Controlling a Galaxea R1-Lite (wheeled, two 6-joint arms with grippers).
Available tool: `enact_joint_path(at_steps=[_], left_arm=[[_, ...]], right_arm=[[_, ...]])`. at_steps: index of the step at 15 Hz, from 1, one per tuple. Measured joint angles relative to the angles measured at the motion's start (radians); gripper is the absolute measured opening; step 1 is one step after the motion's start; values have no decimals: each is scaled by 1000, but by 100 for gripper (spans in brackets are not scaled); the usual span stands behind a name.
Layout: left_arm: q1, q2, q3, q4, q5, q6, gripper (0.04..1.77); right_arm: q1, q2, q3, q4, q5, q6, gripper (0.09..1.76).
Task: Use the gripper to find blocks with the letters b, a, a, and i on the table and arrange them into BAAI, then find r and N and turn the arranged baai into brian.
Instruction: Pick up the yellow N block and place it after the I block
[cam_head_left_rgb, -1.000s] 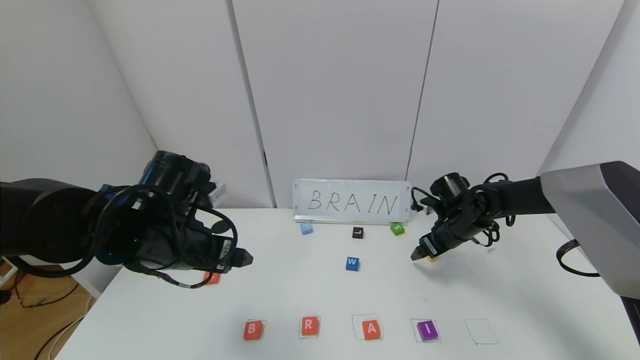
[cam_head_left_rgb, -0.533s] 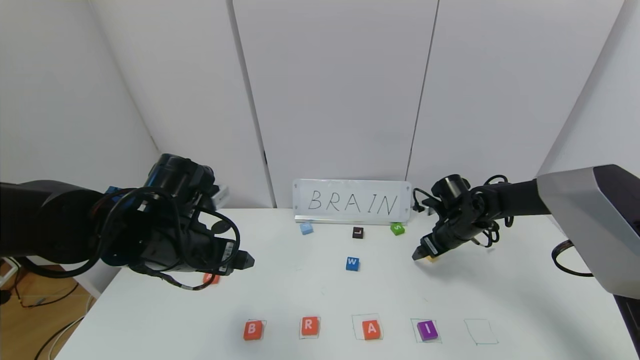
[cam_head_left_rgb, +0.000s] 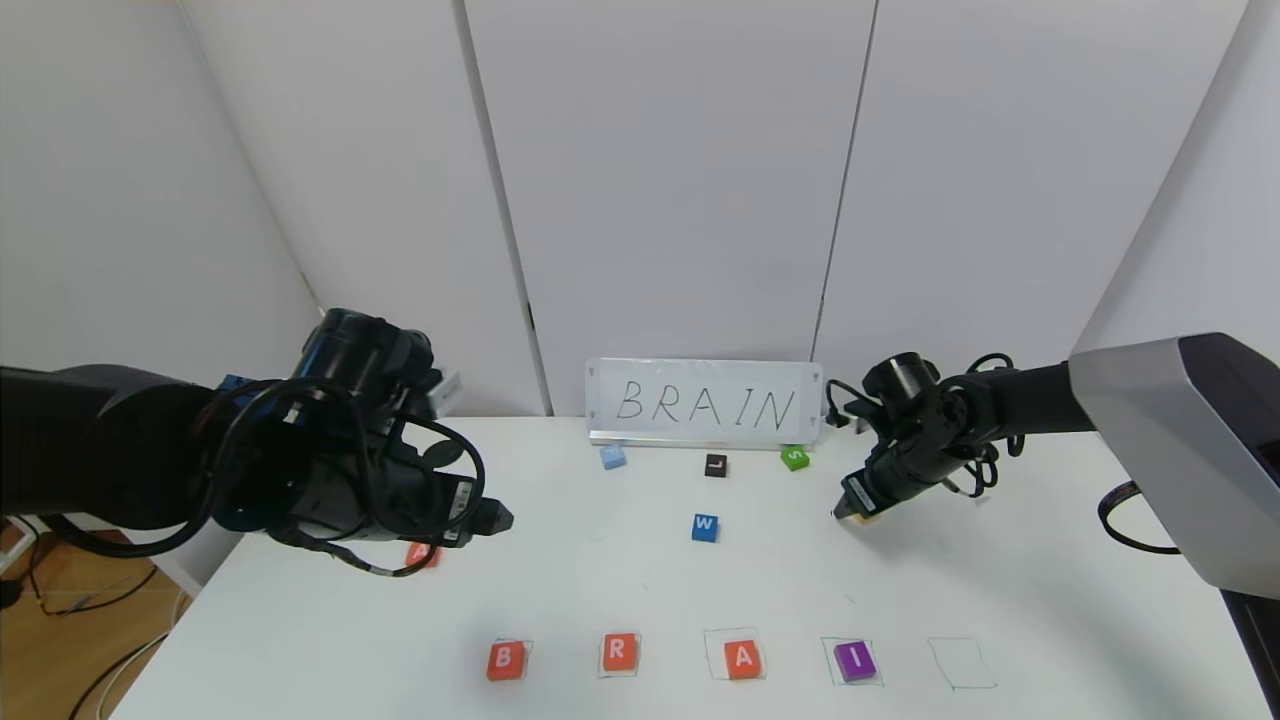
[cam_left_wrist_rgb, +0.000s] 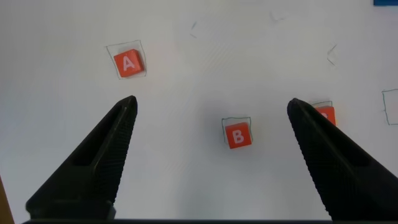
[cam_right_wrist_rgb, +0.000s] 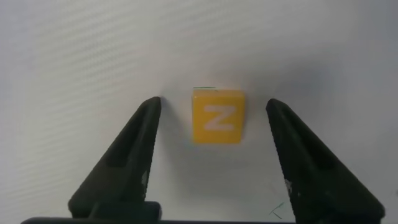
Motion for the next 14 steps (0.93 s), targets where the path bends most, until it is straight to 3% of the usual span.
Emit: enact_joint_path(at_steps=[4, 5, 14], left_arm=[[0, 2, 5, -8, 1, 8, 172], [0, 2, 6, -8, 1, 8, 172], [0, 7, 6, -9, 1, 8, 172]], right_arm=[[0, 0, 0, 2, 0, 0, 77], [0, 0, 0, 2, 0, 0, 53], [-1, -21, 6, 36, 0, -2, 53]])
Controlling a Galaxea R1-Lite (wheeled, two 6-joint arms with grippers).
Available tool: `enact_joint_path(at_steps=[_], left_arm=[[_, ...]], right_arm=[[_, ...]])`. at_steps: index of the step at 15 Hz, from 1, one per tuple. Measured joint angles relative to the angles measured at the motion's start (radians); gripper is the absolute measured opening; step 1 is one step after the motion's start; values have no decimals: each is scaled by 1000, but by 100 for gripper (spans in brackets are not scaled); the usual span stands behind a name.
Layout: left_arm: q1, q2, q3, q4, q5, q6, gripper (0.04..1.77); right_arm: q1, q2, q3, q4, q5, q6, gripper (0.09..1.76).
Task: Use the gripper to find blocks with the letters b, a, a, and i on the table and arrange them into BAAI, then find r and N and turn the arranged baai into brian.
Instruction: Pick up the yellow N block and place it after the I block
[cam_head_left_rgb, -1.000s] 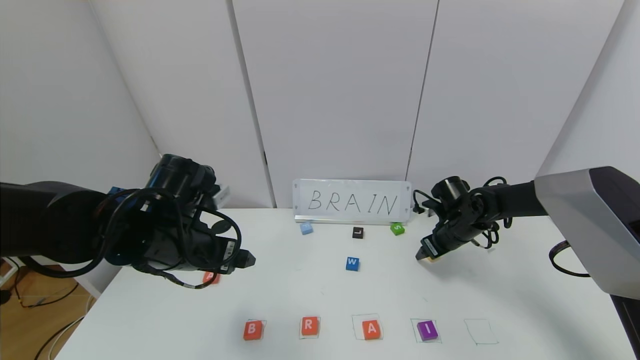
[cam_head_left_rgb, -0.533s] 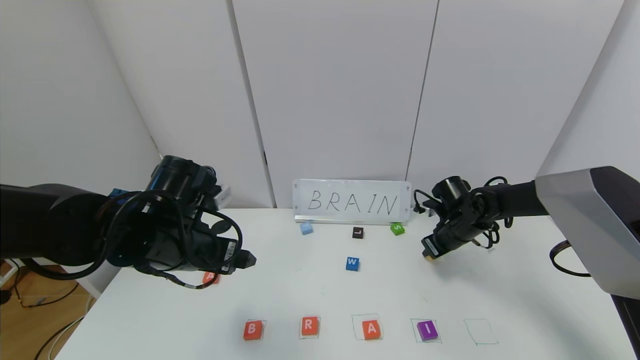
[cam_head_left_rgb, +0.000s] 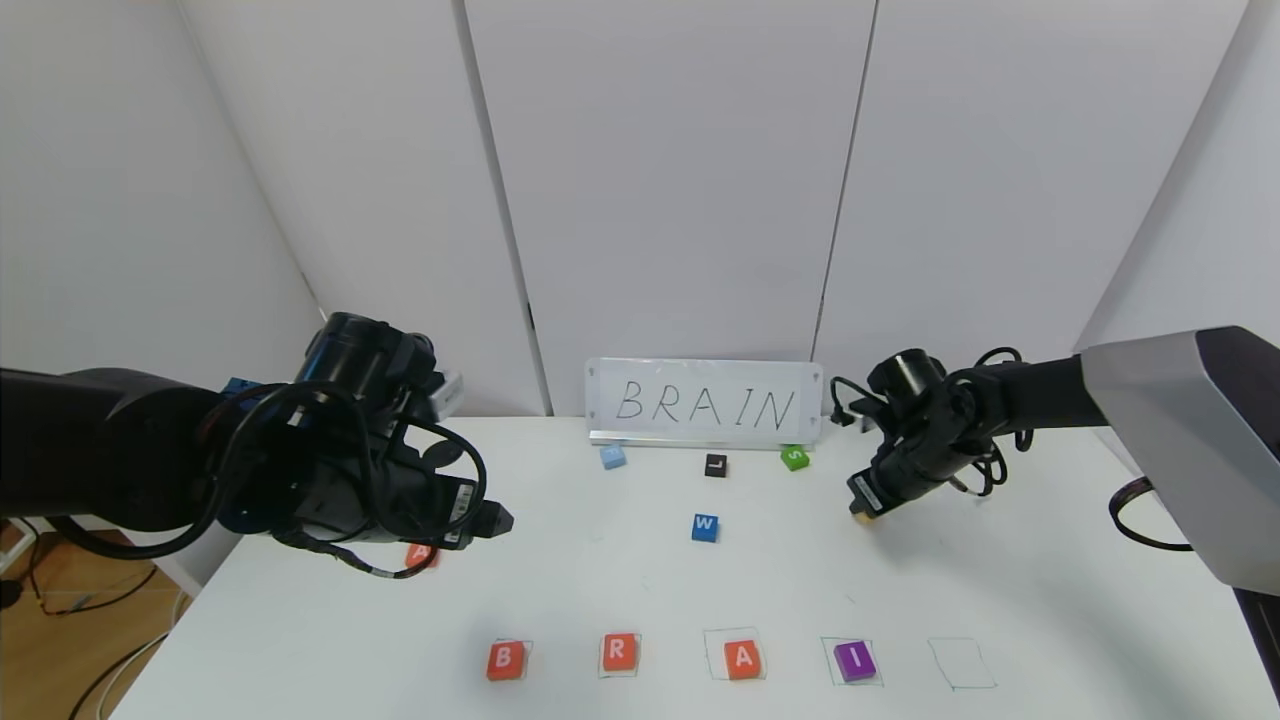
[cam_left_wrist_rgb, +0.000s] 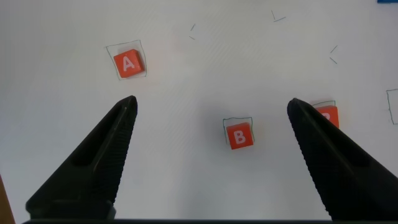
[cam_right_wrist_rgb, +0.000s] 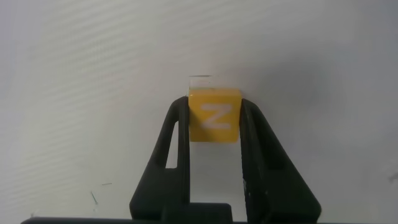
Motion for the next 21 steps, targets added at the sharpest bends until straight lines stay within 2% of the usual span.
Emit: enact_joint_path(at_steps=[5, 9, 11, 14, 15, 19, 21], left_arm=[[2, 0, 0, 0, 1, 0, 172], [2, -4, 0, 0, 0, -1, 172], [6, -5, -1, 0, 1, 0, 172], [7, -6, -1, 0, 0, 0, 172], [7, -6, -2, 0, 1, 0, 172], [13, -3, -3, 0, 1, 0, 172], [16, -2, -3, 0, 1, 7, 172]], right_arm=[[-6, -77, 7, 135, 5, -56, 53], [-19, -164, 119, 157, 27, -183, 53], [-26, -213, 227, 101, 39, -243, 53], [-43, -292, 447, -121, 56, -374, 53], [-50, -317, 492, -159, 61, -404, 53], [-51, -432, 702, -263, 69, -520, 53], [-53, -481, 759, -271, 102, -570, 53]])
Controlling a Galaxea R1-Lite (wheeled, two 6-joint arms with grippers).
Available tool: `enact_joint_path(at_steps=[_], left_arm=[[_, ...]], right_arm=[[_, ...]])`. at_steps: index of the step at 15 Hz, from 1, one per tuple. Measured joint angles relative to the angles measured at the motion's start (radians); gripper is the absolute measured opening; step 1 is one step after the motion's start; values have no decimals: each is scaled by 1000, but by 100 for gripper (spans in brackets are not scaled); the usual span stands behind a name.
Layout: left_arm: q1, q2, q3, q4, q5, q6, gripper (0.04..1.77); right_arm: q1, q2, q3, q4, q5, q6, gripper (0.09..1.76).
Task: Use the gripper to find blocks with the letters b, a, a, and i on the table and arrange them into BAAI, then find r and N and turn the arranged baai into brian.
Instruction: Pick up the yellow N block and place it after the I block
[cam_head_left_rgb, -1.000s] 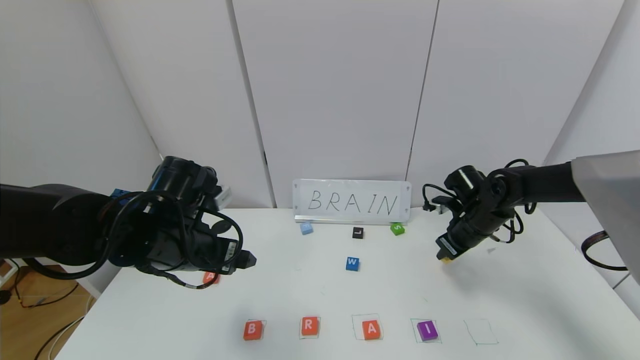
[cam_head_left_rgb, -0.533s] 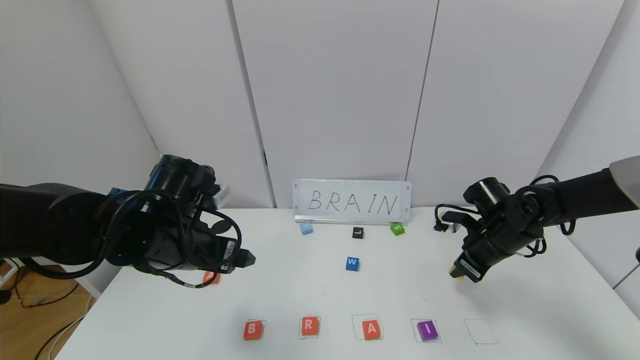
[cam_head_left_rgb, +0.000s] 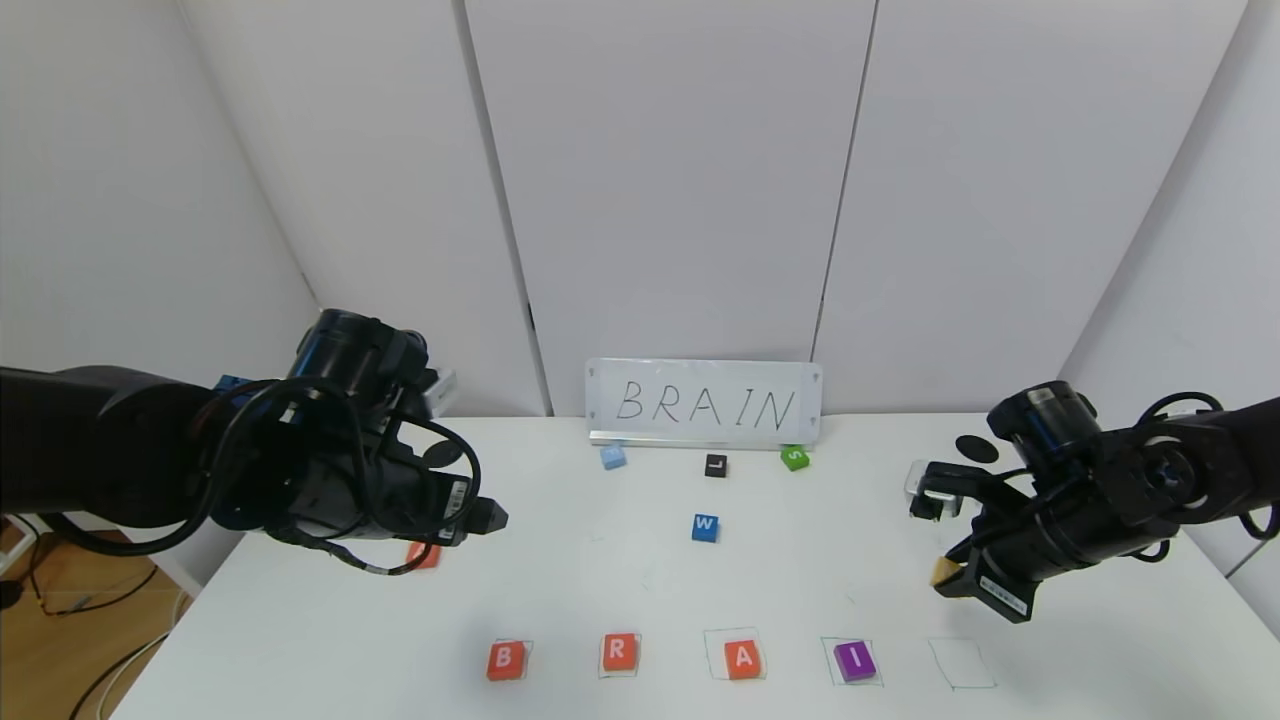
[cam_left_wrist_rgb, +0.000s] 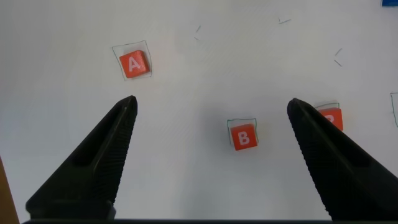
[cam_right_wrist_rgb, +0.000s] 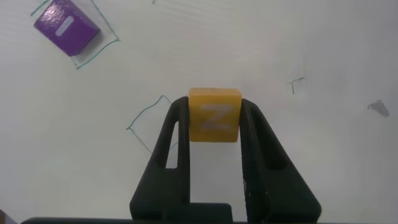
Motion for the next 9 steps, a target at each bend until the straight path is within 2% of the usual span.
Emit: enact_joint_path(at_steps=[4, 6, 9], left_arm=[[6, 3, -3, 0, -1, 3, 172], [16, 3, -6, 0, -2, 5, 172], [19, 2, -8, 0, -2, 6, 172]], right_arm=[[-13, -36, 24, 14, 8, -29, 53], [-21, -42, 25, 47, 9, -104, 53], [-25, -44, 26, 51, 9, -112, 53]])
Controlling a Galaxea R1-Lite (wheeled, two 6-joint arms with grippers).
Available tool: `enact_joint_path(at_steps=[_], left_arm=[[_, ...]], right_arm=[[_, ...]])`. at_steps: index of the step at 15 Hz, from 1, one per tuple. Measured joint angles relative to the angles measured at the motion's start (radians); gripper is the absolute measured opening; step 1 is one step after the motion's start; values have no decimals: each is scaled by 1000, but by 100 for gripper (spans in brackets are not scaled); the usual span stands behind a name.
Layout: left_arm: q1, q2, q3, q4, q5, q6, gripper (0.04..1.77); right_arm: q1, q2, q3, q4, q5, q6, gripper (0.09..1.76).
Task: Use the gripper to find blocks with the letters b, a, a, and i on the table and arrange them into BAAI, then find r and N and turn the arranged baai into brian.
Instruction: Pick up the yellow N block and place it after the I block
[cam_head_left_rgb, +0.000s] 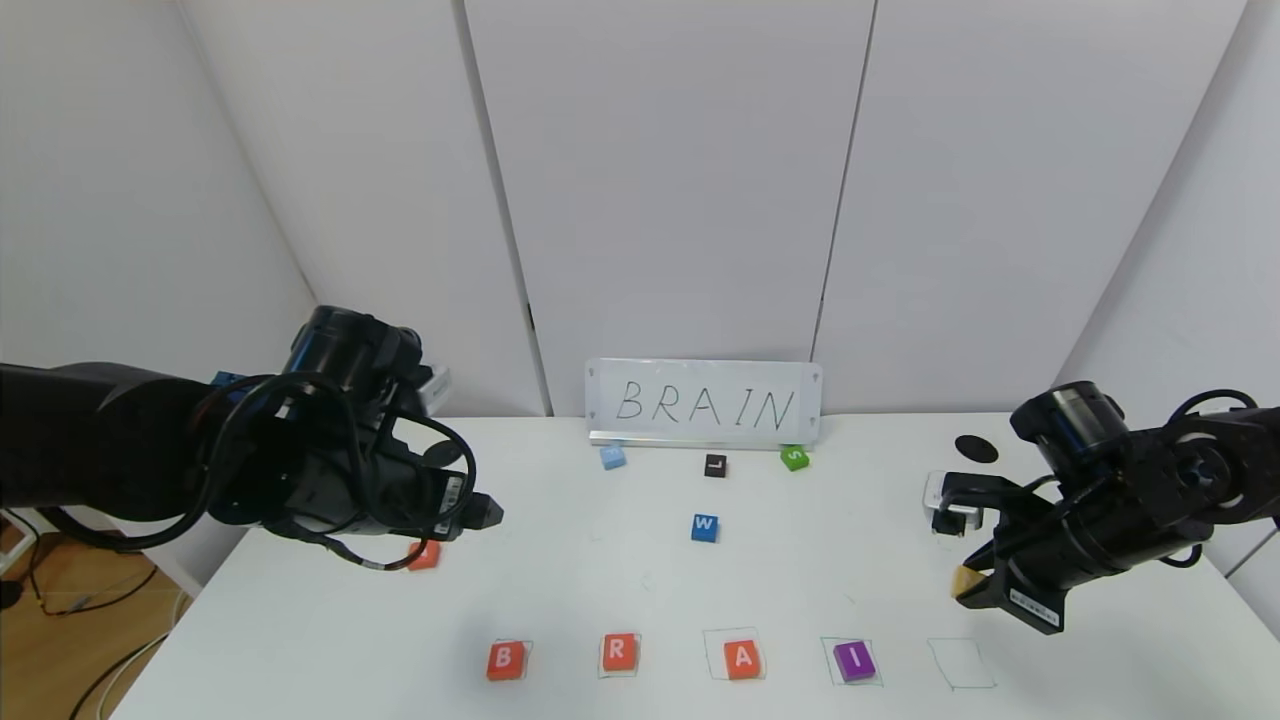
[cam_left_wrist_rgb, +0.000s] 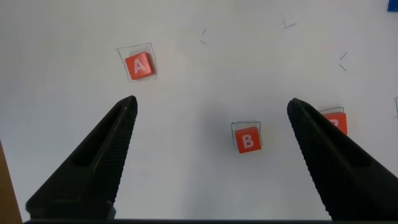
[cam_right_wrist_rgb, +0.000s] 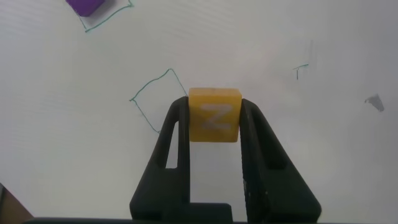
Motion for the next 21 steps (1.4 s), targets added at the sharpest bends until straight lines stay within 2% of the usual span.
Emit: enact_joint_path(at_steps=[1, 4, 6, 12, 21], left_arm=[[0, 3, 0, 0, 0, 3, 172], [1, 15, 0, -2, 1, 10, 172], [0, 19, 2, -2, 1, 11, 172], [2, 29, 5, -2, 3, 13, 172], [8, 60, 4, -2, 4, 21, 172]], right_arm=[[-4, 1, 0, 0, 4, -36, 53], [-46, 23, 3, 23, 66, -253, 53], [-61, 41, 5, 47, 71, -324, 53], [-48, 68, 30, 45, 74, -385, 53], [-48, 103, 43, 38, 143, -441, 53]])
